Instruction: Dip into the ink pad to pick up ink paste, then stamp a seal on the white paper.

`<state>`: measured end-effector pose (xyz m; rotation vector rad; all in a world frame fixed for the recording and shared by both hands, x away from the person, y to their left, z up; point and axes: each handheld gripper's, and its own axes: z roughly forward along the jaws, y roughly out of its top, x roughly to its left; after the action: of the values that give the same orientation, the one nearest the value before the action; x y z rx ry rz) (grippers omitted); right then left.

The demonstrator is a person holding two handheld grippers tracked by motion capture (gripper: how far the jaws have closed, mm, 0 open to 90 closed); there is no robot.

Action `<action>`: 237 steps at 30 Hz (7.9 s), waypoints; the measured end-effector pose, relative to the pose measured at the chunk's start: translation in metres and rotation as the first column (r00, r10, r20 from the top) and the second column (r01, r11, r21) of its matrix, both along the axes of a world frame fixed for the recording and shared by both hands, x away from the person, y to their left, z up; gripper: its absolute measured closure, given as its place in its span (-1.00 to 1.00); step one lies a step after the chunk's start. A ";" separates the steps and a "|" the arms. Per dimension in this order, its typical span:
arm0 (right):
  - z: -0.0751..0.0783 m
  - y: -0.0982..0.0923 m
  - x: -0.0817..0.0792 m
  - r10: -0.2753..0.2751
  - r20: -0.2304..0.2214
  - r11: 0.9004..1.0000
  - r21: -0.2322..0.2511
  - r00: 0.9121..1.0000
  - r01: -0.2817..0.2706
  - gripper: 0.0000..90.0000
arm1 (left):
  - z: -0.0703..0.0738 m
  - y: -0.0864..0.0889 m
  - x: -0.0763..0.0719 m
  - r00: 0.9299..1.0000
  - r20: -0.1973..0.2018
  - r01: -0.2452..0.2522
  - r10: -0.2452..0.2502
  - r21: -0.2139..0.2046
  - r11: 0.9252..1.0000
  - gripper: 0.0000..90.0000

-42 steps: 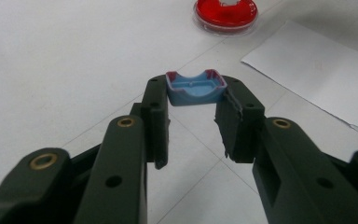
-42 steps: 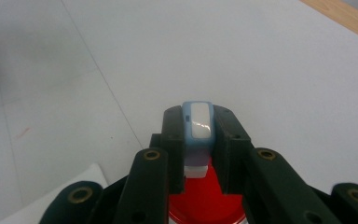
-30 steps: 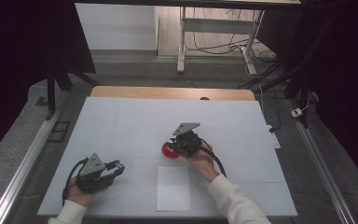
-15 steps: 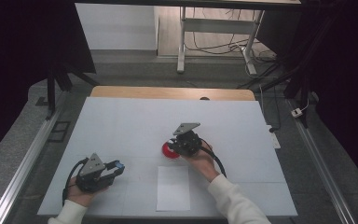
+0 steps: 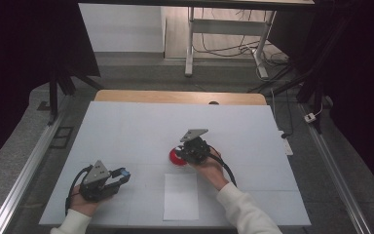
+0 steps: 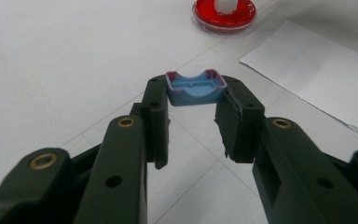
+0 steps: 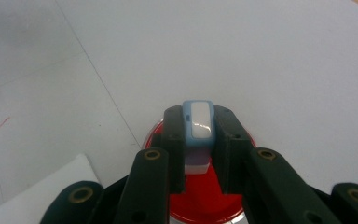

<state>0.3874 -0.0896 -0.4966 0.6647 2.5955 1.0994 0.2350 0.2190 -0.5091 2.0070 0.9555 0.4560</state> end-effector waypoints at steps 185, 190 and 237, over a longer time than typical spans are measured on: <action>-0.001 -0.031 -0.092 0.252 -0.032 0.968 0.029 0.967 -0.251 0.68 | 0.000 0.001 0.002 1.000 0.002 -0.003 0.003 -0.001 1.000 0.45; -0.003 -0.031 -0.092 0.253 -0.031 0.967 0.025 0.967 -0.252 0.68 | 0.000 0.001 0.002 1.000 0.003 -0.003 0.003 -0.001 1.000 0.45; -0.008 -0.026 -0.094 0.250 -0.036 0.966 -0.056 0.968 -0.251 0.69 | 0.000 0.001 0.001 1.000 0.002 -0.004 0.004 0.001 1.000 0.45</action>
<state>0.2939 -0.1155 -0.5043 0.3472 2.7831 1.0810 0.2363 0.2199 -0.5089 2.0057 0.9581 0.4614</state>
